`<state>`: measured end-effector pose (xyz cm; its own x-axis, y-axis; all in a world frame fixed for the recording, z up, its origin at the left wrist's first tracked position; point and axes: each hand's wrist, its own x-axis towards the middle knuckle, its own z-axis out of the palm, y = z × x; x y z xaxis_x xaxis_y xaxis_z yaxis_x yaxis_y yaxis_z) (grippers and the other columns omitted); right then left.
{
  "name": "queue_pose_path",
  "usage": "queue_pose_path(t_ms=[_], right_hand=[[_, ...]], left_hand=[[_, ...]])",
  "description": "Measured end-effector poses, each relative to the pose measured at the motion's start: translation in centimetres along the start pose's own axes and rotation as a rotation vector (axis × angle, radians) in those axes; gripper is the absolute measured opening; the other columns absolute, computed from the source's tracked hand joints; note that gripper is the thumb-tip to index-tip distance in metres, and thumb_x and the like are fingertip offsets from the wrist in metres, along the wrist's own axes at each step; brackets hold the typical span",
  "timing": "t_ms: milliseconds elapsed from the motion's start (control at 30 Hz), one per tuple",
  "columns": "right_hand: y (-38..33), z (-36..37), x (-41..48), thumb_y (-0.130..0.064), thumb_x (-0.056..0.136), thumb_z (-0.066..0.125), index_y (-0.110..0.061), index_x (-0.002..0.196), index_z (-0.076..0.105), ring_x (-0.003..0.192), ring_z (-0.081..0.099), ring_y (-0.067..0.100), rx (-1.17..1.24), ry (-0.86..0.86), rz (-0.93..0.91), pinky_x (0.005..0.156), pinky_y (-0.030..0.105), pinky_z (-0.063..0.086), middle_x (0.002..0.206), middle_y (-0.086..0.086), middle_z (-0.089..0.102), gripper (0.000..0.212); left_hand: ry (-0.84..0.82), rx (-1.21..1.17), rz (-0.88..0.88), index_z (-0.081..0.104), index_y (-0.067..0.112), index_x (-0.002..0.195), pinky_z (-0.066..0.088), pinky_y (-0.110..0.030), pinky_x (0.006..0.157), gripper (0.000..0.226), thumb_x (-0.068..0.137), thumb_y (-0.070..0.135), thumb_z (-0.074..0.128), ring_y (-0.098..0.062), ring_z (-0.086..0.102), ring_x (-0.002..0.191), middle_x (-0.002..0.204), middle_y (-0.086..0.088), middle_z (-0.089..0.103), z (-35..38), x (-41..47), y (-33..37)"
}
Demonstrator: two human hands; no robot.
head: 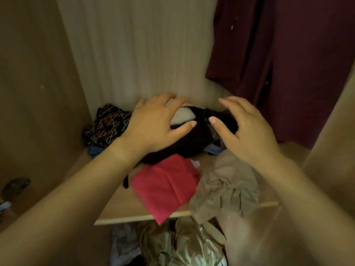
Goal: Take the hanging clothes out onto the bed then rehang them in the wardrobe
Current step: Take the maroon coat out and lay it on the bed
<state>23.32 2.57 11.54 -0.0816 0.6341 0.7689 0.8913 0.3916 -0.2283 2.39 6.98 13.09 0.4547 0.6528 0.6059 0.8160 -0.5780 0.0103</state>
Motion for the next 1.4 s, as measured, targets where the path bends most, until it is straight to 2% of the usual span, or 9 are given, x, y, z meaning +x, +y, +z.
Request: queue_pose_path(t_ms=[367,500,633,767,867,1000,1133,1267,1400], right_hand=[[1.2,-2.4,17.6,-0.054,0.089,0.044,-0.019,0.132,0.049,0.125,0.044,0.017,-0.257,0.225,-0.045,0.095,0.031,0.041,0.137,-0.001,0.047,0.055],[1.5,-5.2,22.7,-0.054,0.089,0.044,-0.02,0.131,0.049,0.123,0.046,0.018,-0.396,0.306,-0.059,0.093,0.036,0.043,0.136,-0.001,0.047,0.054],[2.2,-8.9,26.9,-0.054,0.089,0.045,-0.019,0.128,0.052,0.118,0.05,0.021,-0.518,0.384,-0.062,0.092,0.035,0.043,0.13,0.001,0.052,0.052],[3.0,-13.9,31.0,-0.048,0.089,0.05,-0.017,0.124,0.055,0.113,0.053,0.02,-0.62,0.456,-0.04,0.091,0.031,0.04,0.125,0.004,0.056,0.047],[3.7,-18.1,34.0,-0.046,0.089,0.05,-0.016,0.124,0.055,0.118,0.05,0.024,-0.743,0.505,-0.032,0.094,0.032,0.037,0.126,0.007,0.055,0.046],[4.8,-22.3,38.2,-0.044,0.09,0.051,-0.015,0.124,0.054,0.115,0.049,0.028,-0.886,0.497,-0.03,0.091,0.035,0.039,0.126,0.008,0.053,0.044],[6.9,-25.4,43.3,-0.042,0.089,0.052,-0.014,0.122,0.054,0.115,0.047,0.029,-0.995,0.465,-0.026,0.09,0.036,0.04,0.123,0.008,0.051,0.043],[9.2,-26.8,48.6,-0.044,0.089,0.051,-0.013,0.118,0.055,0.105,0.053,0.029,-1.051,0.394,0.1,0.085,0.036,0.045,0.118,0.011,0.052,0.042],[10.5,-27.6,52.0,-0.033,0.089,0.057,-0.017,0.113,0.06,0.103,0.059,0.024,-0.964,0.421,0.124,0.08,0.03,0.046,0.114,0.006,0.065,0.029]], left_hand=[[0.224,0.021,0.163,0.041,0.032,0.137,0.041,-0.05,0.097,0.075,0.078,0.074,0.021,-0.023,0.047,0.123,0.134,-0.001,0.05,-3.4,18.0,-6.5],[0.317,0.01,0.253,0.042,0.032,0.137,0.042,-0.046,0.095,0.078,0.076,0.075,0.018,-0.022,0.049,0.12,0.13,0.001,0.052,-5.1,23.8,-6.8],[0.371,-0.042,0.335,0.041,0.033,0.136,0.044,-0.042,0.093,0.081,0.073,0.076,0.016,-0.021,0.05,0.118,0.129,0.0,0.053,-7.0,29.3,-6.2],[0.389,-0.141,0.374,0.042,0.033,0.136,0.046,-0.041,0.092,0.068,0.082,0.073,0.029,-0.02,0.051,0.117,0.131,0.003,0.051,-8.7,34.6,-4.7],[0.397,-0.189,0.377,0.042,0.034,0.135,0.046,-0.04,0.092,0.065,0.082,0.07,0.032,-0.019,0.051,0.117,0.132,0.003,0.05,-9.7,38.4,-3.5],[0.428,-0.243,0.393,0.044,0.033,0.132,0.046,-0.041,0.092,0.068,0.078,0.071,0.03,-0.021,0.053,0.112,0.125,0.001,0.053,-10.3,42.9,-1.4],[0.426,-0.317,0.379,0.042,0.033,0.134,0.045,-0.038,0.095,0.069,0.078,0.071,0.031,-0.02,0.052,0.115,0.131,0.0,0.05,-9.8,47.7,0.4],[0.436,-0.385,0.332,0.039,0.034,0.136,0.043,-0.034,0.097,0.064,0.083,0.068,0.034,-0.016,0.05,0.119,0.134,0.002,0.048,-8.9,52.2,0.7],[0.483,-0.47,0.268,0.041,0.036,0.134,0.045,-0.034,0.095,0.066,0.079,0.071,0.03,-0.011,0.052,0.113,0.133,0.006,0.05,-7.8,55.7,-0.7]])
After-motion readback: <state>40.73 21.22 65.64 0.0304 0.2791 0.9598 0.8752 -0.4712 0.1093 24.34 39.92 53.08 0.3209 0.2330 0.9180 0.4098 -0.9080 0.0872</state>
